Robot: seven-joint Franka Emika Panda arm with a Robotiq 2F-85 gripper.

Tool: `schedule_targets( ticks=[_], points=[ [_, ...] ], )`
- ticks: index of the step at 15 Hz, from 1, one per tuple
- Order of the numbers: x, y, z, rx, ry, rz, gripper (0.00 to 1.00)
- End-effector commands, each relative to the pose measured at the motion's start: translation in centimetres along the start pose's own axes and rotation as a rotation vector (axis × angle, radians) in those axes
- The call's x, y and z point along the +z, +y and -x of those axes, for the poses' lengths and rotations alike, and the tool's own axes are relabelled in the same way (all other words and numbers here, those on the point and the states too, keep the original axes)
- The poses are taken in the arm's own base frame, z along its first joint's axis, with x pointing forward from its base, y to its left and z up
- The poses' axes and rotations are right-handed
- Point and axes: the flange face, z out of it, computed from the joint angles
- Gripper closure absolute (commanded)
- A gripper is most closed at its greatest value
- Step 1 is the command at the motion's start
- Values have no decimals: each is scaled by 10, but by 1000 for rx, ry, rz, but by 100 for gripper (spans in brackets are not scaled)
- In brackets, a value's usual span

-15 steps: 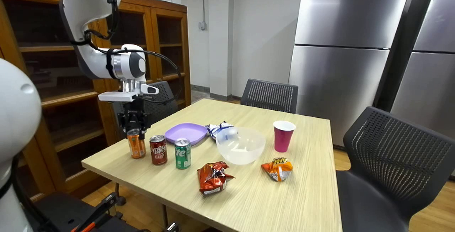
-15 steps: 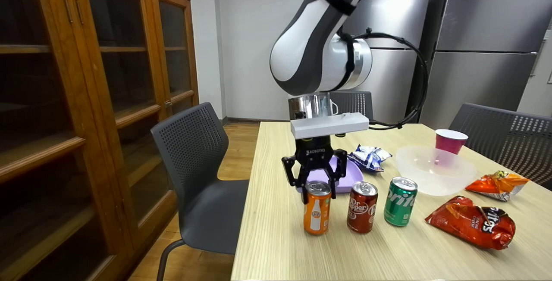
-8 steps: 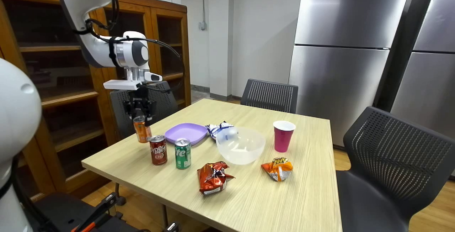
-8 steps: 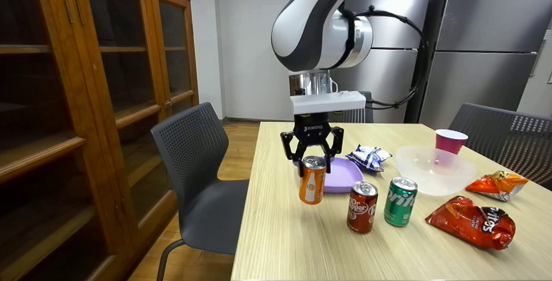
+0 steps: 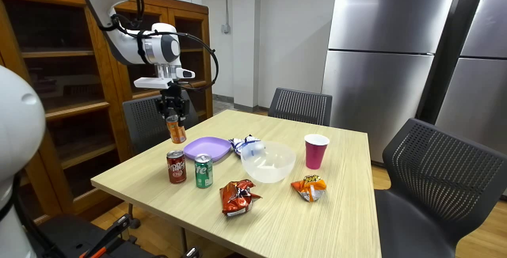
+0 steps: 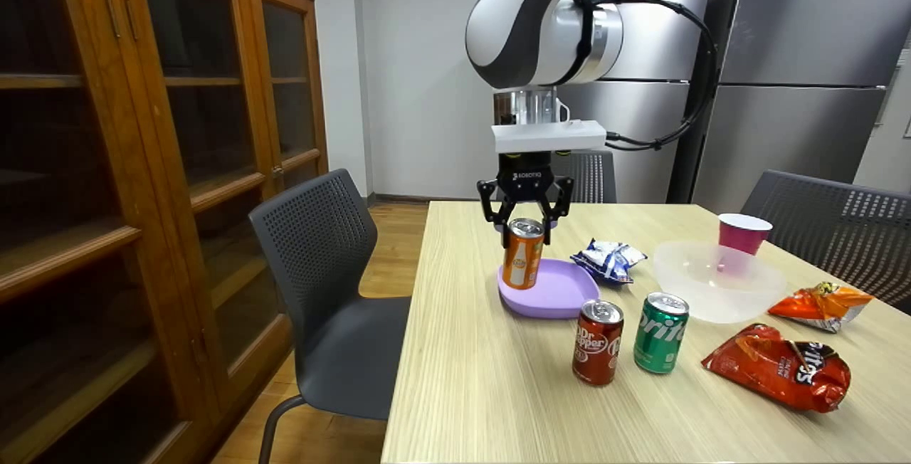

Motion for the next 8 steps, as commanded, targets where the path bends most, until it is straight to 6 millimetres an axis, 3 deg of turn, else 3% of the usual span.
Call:
schedule_targets(
  ticks=[1, 8],
  points=[
    [-10, 10, -25, 52, -1, 11, 61],
    [-6, 23, -55, 127, -5, 3, 61]
  ],
)
